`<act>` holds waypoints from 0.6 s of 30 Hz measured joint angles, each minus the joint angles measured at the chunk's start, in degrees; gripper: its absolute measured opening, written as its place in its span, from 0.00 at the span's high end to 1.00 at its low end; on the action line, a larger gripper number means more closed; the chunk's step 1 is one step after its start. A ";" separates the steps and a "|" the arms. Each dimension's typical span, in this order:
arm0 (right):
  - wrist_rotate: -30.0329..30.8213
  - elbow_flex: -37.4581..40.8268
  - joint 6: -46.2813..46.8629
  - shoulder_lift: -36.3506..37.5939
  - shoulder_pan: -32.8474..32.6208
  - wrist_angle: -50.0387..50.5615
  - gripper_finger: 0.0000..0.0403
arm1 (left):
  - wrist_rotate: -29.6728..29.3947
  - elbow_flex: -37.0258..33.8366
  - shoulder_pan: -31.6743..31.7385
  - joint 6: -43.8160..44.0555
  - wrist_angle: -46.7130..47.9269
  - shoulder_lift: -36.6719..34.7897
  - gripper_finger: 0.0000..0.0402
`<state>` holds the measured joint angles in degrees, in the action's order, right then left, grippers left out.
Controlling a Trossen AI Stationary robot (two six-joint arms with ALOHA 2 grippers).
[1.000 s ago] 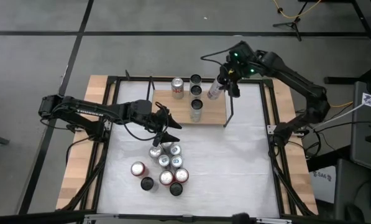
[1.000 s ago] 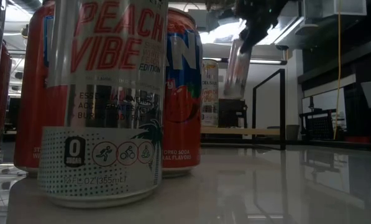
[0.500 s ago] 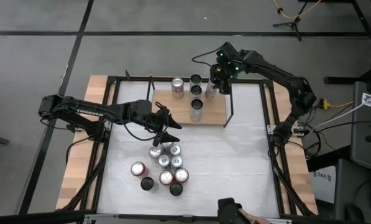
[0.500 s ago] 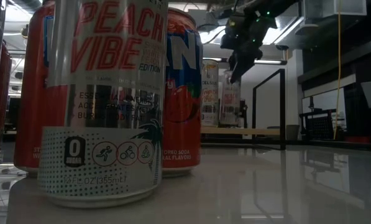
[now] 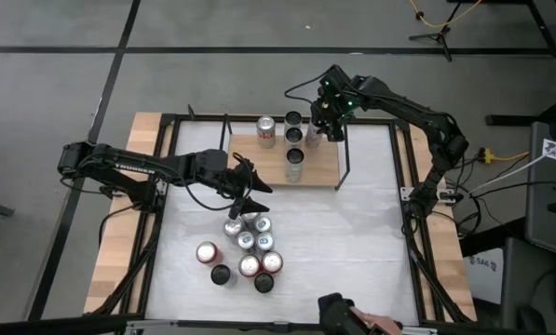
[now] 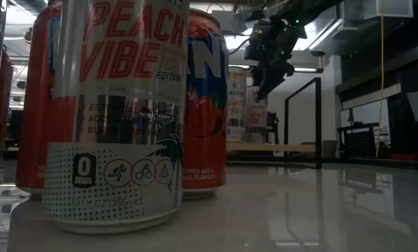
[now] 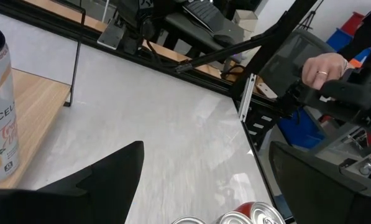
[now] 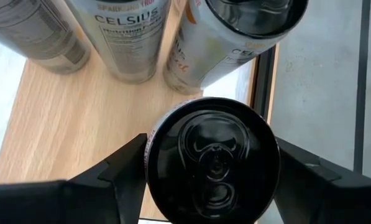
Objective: Place canned beverage on shelf
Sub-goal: Put the white pink soda can onto the shelf
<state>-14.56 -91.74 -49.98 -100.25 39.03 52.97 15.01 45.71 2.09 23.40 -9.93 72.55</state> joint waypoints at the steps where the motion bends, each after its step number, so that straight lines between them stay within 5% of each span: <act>1: -0.19 0.00 0.00 0.00 0.00 -0.02 0.34 | 0.02 0.00 0.02 0.00 0.00 0.00 0.15; 18: -1.05 0.00 0.17 -0.02 0.00 -0.55 0.34 | 0.02 0.00 0.01 0.04 0.00 0.00 0.15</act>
<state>-15.62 -91.74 -49.80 -100.27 39.03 52.42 15.03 45.71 2.10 23.44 -9.93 72.55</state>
